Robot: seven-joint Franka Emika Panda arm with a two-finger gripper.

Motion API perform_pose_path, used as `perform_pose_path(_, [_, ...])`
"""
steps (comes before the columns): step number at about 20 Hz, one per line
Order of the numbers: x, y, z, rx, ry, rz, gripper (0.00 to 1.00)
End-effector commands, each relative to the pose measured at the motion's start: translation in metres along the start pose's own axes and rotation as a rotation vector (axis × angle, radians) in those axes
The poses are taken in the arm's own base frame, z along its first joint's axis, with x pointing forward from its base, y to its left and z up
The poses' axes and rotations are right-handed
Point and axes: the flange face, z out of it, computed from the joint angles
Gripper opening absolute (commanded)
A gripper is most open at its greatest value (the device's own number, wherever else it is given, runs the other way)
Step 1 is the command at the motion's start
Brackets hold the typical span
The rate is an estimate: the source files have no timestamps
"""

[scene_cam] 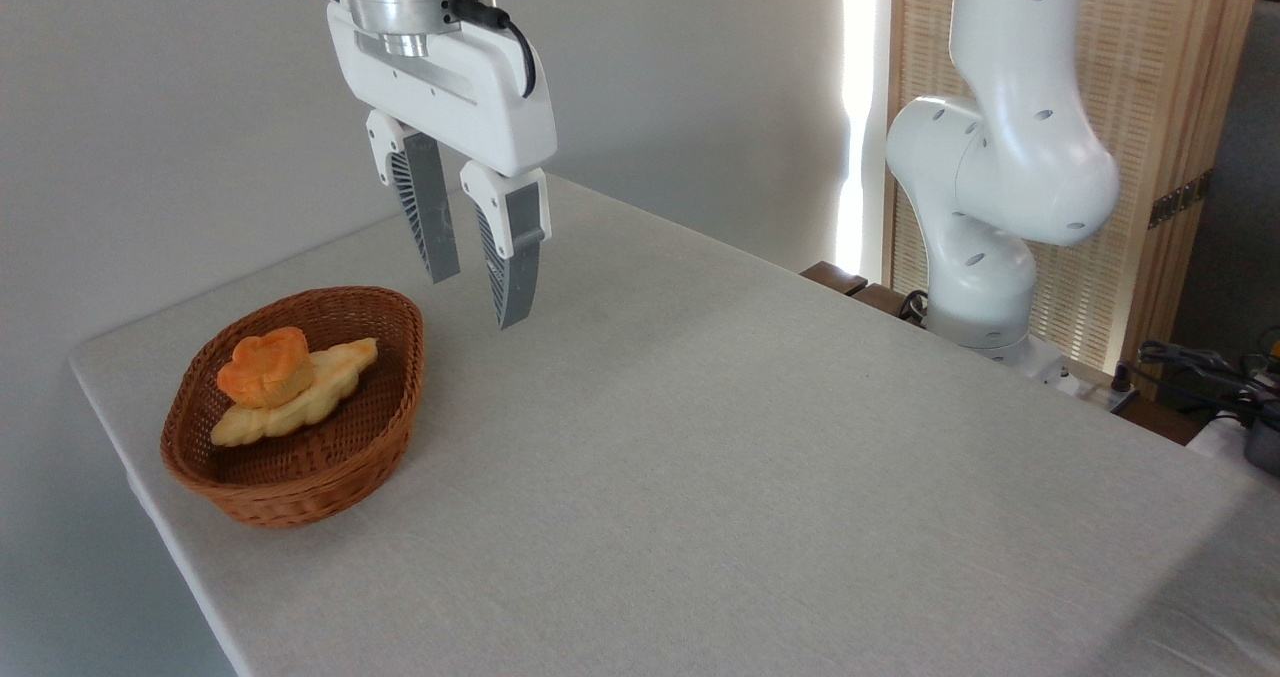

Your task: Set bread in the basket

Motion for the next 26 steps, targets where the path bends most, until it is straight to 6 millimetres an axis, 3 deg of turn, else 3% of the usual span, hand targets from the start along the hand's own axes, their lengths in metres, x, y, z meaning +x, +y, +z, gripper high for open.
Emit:
perform_pose_path(1, [0.004, -0.007, -0.005, -0.01, -0.037, 0.014, 1.0])
perform_pose_path(26, [0.0, -0.018, -0.002, 0.048, -0.089, 0.018, 1.0])
